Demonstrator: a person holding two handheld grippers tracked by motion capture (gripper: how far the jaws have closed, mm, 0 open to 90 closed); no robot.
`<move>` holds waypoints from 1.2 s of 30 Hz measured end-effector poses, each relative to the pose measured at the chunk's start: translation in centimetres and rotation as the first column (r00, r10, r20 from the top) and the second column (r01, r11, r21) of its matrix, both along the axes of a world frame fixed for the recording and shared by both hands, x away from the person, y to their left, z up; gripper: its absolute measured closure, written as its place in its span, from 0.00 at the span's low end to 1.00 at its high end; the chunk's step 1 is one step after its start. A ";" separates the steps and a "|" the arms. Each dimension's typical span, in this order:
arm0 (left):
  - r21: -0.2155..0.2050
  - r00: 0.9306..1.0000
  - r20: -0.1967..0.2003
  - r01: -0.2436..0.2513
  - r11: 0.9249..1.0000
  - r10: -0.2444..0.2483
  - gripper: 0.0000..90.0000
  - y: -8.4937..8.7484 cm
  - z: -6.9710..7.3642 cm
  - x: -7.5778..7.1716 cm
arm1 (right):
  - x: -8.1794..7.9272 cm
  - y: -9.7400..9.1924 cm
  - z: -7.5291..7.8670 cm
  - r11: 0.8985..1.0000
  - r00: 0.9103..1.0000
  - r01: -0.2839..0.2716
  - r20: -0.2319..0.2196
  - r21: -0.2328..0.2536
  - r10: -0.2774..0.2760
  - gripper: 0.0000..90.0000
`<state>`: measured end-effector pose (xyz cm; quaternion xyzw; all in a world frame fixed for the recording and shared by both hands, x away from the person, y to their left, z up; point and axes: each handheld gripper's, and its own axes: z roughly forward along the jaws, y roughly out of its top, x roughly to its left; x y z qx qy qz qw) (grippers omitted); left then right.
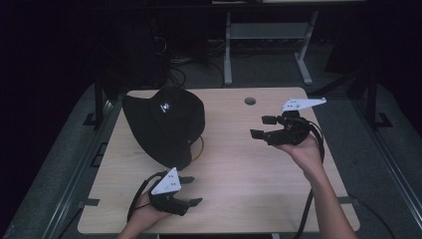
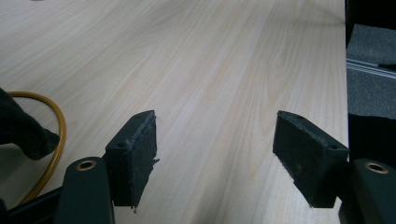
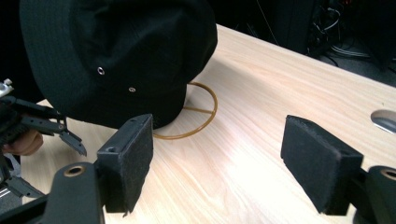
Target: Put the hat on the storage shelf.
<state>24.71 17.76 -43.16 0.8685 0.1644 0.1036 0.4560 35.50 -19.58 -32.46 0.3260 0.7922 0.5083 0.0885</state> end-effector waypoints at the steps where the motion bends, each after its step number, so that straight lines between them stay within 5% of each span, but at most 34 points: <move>1: 0.001 1.000 0.000 0.000 1.000 0.000 0.33 0.0 0.0 0.0 | -0.1 -0.1 -0.2 1.000 1.000 0.003 -0.004 0.001 -0.003 0.27; 36: 0.016 1.000 -0.003 0.004 1.000 -0.004 0.30 -0.4 -0.3 -0.3 | -2.6 -3.0 -4.5 0.998 0.996 0.059 -0.072 0.008 -0.058 0.22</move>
